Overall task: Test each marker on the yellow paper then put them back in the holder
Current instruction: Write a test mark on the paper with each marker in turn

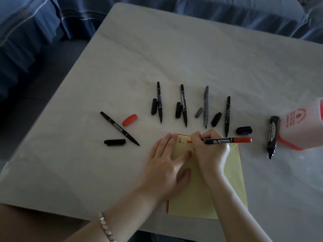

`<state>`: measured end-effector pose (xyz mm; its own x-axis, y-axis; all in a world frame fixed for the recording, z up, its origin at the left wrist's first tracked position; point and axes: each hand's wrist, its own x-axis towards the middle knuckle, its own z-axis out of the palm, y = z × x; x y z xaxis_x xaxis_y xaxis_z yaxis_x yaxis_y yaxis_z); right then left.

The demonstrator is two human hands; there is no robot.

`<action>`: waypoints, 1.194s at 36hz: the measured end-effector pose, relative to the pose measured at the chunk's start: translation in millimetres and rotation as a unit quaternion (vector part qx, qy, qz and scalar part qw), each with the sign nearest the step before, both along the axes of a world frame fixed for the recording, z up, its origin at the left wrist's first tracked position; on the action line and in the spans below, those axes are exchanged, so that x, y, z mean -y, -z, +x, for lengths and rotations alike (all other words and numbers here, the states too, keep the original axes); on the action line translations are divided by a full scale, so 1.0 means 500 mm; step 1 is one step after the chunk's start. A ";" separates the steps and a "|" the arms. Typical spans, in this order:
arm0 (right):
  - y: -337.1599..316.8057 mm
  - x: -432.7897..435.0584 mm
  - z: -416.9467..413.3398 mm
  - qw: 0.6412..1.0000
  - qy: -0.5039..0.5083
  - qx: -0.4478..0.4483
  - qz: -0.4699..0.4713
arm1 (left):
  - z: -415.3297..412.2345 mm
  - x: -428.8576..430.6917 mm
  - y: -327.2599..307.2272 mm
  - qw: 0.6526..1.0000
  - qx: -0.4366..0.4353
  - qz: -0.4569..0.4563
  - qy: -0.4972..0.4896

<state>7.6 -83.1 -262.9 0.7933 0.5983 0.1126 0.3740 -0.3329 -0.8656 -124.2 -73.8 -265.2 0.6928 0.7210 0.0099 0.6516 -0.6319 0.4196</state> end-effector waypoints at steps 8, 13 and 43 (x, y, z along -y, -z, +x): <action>0.001 0.000 0.000 1.000 0.001 0.000 0.009 | -0.001 0.001 0.002 1.000 0.000 -0.001 0.000; -0.004 0.000 -0.002 1.000 -0.021 -0.005 0.008 | -0.001 0.000 0.003 1.000 0.001 -0.001 0.000; -0.060 0.006 0.032 0.950 0.090 -0.283 0.094 | -0.013 0.000 -0.002 0.997 -0.052 0.039 0.029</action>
